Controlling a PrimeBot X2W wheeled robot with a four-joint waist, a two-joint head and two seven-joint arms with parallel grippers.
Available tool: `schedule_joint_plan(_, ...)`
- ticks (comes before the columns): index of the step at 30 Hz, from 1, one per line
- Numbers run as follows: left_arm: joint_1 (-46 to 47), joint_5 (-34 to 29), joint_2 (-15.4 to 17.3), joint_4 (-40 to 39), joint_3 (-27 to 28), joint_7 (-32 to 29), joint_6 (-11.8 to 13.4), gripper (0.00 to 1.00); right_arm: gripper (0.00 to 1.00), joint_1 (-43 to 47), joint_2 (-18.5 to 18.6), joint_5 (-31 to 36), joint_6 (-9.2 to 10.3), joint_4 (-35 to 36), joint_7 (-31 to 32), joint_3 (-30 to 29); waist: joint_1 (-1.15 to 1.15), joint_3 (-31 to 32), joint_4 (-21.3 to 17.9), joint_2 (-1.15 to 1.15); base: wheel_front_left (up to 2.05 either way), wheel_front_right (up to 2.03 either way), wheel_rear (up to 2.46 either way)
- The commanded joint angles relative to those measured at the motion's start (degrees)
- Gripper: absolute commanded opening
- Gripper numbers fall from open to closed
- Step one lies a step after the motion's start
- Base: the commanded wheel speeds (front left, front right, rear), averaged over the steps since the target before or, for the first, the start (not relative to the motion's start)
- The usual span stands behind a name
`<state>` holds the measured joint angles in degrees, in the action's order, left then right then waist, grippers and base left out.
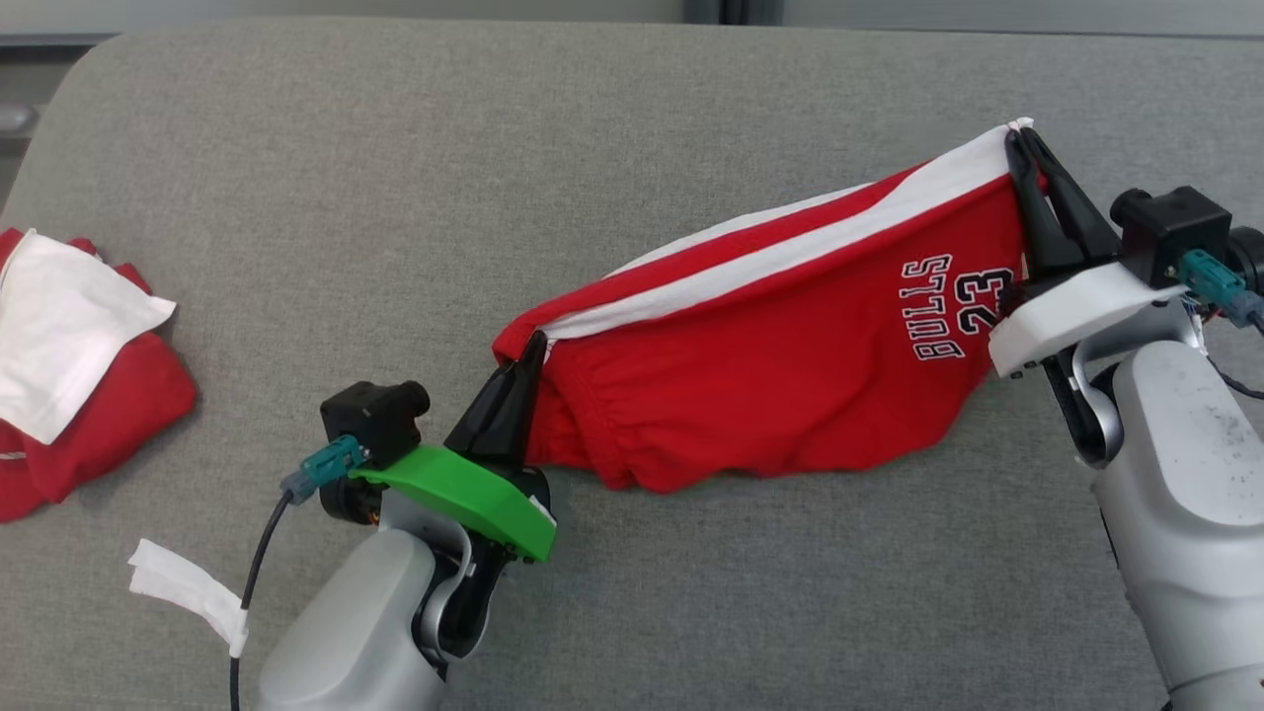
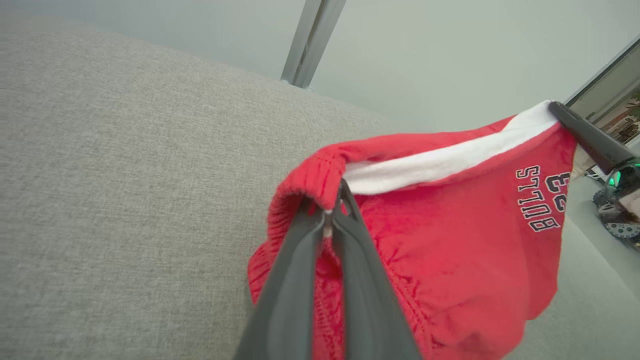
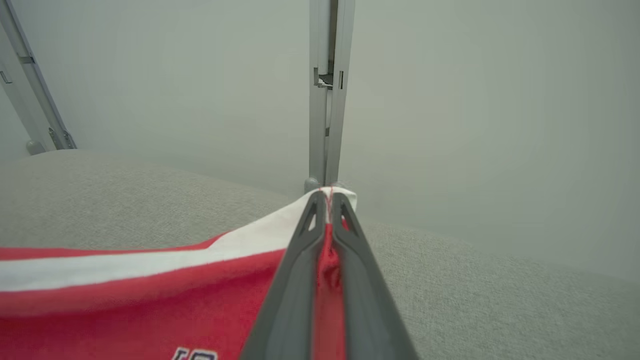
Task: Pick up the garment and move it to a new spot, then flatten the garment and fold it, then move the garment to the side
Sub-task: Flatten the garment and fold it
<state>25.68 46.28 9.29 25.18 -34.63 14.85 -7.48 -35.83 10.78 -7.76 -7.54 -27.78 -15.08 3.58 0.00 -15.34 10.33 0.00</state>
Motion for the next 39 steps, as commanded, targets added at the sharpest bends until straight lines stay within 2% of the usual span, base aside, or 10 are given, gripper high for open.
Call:
schedule_joint_plan(1,1.5,0.3,-0.4,0.7,0.3,0.3,0.1,0.0,0.0,-1.4,0.4,0.9,0.1,-1.7,-0.1,0.2,0.0,-3.1,2.1,0.0,0.0,0.0,0.0)
schedule_joint_plan(4,2.5,0.1,-0.8,1.8,1.1,0.4,0.1,0.0,0.11,-3.7,0.1,1.9,0.1,-5.2,-0.1,0.6,0.0,-3.7,2.3,0.0,0.0,0.0,0.0)
schedule_joint_plan(5,2.7,-0.1,-1.0,2.0,1.5,0.4,0.1,0.24,0.46,-4.2,0.0,2.0,0.1,-5.7,-0.1,0.6,0.0,-3.8,2.3,0.0,0.0,0.0,0.0)
schedule_joint_plan(6,2.7,-0.5,-1.4,2.2,2.4,0.4,0.1,0.49,1.0,-4.5,-0.2,2.0,0.1,-6.1,-0.1,0.5,0.0,-4.0,2.3,0.0,0.0,0.0,0.0)
schedule_joint_plan(7,2.6,-0.8,-1.6,2.3,3.0,0.4,0.1,0.86,1.0,-4.5,-0.3,1.8,0.1,-6.3,-0.1,0.2,0.0,-4.0,2.3,0.0,0.0,0.0,0.0)
schedule_joint_plan(8,2.2,-1.2,-2.1,2.5,3.5,0.4,0.1,1.0,1.0,-4.4,-0.3,1.6,0.1,-6.3,-0.1,0.1,0.0,-3.9,2.2,0.0,0.0,0.0,0.0)
schedule_joint_plan(29,-9.4,-13.7,-5.3,-1.1,14.0,0.3,0.1,1.0,1.0,3.0,-1.9,-0.6,0.1,-19.5,0.2,-0.6,0.0,-0.4,2.1,0.0,0.0,0.0,0.0)
schedule_joint_plan(30,-9.7,-14.2,-5.5,-1.3,14.4,0.3,0.1,1.0,0.93,2.7,-2.1,-0.5,0.1,-21.7,0.5,-0.9,0.0,-0.4,2.2,0.0,0.0,0.0,0.0)
schedule_joint_plan(32,-10.1,-15.8,-5.7,-1.7,15.3,0.3,0.1,1.0,0.08,2.4,-2.7,-0.5,0.1,-25.1,0.7,-1.2,0.0,-0.2,2.3,0.0,0.0,0.0,0.0)
schedule_joint_plan(39,-11.4,-19.4,-6.2,-2.4,18.6,0.3,0.1,1.0,0.0,1.7,-2.7,-2.9,0.14,-27.3,0.1,-4.1,0.0,1.2,1.4,0.0,0.0,0.0,0.0)
